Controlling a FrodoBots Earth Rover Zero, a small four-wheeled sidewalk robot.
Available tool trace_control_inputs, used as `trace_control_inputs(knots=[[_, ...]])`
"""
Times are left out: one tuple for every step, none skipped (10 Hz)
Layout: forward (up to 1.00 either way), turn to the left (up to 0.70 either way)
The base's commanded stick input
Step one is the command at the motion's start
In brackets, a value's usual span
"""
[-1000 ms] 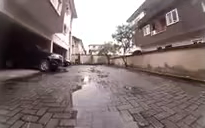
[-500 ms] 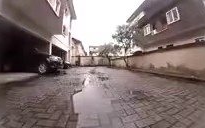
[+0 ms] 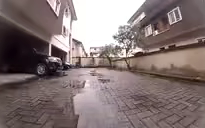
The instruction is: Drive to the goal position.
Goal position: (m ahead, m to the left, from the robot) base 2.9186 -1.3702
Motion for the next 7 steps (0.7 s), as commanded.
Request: trace_control_inputs(knots=[[0.5, 0.0], [0.5, 0.0], [0.5, 0.0], [0.5, 0.0], [0.5, 0.0], [0.5, 0.0], [0.5, 0.0]])
